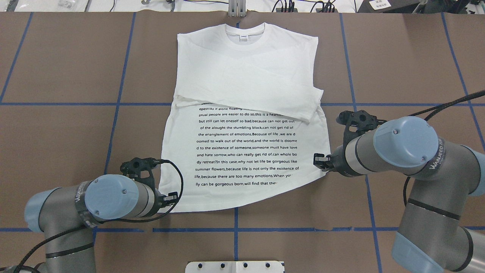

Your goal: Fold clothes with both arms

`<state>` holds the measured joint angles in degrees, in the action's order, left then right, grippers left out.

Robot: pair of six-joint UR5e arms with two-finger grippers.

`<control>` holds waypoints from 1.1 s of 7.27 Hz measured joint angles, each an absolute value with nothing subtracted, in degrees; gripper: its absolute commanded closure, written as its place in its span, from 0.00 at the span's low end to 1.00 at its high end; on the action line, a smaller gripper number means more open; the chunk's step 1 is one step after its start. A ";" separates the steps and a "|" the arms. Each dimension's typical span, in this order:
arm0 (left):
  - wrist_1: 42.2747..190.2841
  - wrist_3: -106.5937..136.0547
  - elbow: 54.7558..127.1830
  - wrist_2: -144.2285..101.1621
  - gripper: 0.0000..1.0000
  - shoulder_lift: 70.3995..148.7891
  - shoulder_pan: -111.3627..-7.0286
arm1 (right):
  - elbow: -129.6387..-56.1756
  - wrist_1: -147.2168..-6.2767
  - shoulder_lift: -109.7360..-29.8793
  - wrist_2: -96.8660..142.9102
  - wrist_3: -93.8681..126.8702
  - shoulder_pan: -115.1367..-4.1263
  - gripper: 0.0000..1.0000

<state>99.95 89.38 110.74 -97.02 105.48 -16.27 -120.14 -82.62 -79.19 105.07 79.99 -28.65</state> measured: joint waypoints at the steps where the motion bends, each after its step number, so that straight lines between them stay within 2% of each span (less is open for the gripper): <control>1: 99.82 89.38 110.82 -97.03 0.93 105.55 -16.19 | -120.15 -82.62 -79.19 105.10 79.98 -28.75 1.00; 2: 99.78 89.41 110.87 -97.05 1.00 105.65 -16.14 | -120.15 -82.62 -79.19 105.11 79.98 -28.78 1.00; 5: 99.71 89.45 111.93 -97.29 1.00 105.86 -16.18 | -120.17 -82.62 -79.18 105.10 80.00 -28.92 1.00; 8: 97.83 89.33 117.28 -97.54 1.00 105.06 -16.46 | -120.82 -82.54 -79.28 108.01 80.05 -30.70 1.00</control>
